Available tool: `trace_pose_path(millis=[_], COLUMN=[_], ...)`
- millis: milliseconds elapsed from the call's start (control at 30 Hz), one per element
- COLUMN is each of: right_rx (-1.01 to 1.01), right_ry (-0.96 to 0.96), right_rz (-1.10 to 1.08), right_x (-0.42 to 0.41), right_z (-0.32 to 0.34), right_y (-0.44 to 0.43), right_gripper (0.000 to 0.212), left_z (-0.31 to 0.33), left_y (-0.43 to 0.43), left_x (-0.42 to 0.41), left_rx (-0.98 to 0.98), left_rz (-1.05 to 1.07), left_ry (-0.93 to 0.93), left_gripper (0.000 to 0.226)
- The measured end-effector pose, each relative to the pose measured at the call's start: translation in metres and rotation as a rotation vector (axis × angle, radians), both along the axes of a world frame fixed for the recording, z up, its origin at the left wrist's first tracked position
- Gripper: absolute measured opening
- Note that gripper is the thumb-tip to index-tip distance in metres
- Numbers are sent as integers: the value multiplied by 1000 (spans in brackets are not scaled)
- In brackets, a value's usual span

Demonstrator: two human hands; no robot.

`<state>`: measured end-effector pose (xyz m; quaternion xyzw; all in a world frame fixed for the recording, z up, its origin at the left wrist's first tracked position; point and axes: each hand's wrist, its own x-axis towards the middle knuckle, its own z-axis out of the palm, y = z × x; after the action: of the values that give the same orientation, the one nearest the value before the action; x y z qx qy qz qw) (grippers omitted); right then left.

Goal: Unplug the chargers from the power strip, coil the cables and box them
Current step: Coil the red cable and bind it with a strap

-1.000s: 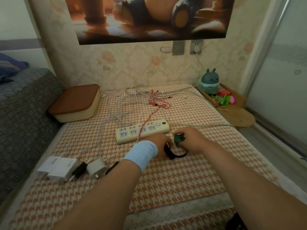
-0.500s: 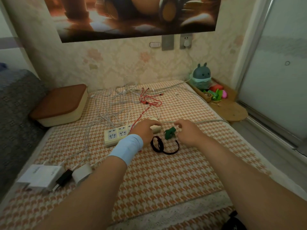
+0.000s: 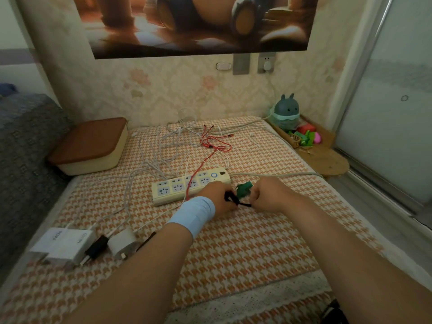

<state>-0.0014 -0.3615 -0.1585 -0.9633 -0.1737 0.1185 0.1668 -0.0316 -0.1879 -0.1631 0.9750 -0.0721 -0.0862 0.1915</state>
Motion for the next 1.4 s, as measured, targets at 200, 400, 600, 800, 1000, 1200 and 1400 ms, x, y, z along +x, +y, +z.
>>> trace_pose_path(millis=[200, 400, 600, 800, 1000, 1200, 1400], right_rx=[113, 124, 364, 604, 725, 715, 496], right_ry=[-36, -126, -367, -343, -193, -65, 180], right_rz=[-110, -25, -146, -29, -19, -2, 212], right_x=[20, 28, 34, 19, 12, 10, -9], right_z=[-4, -17, -11, 15, 18, 23, 23], right_y=[-13, 0, 10, 15, 26, 28, 37], right_gripper=[18, 44, 22, 26, 15, 16, 7], left_z=[-3, 11, 7, 21, 17, 21, 19], left_y=[-7, 11, 18, 15, 30, 42, 67], left_x=[10, 17, 14, 5, -4, -13, -32], left_rx=[14, -396, -350, -504, -743, -782, -380], left_rz=[-101, 106, 204, 172, 283, 279, 212], left_ry=[104, -57, -203, -295, -276, -152, 3], left_gripper=[55, 36, 28, 35, 19, 12, 34])
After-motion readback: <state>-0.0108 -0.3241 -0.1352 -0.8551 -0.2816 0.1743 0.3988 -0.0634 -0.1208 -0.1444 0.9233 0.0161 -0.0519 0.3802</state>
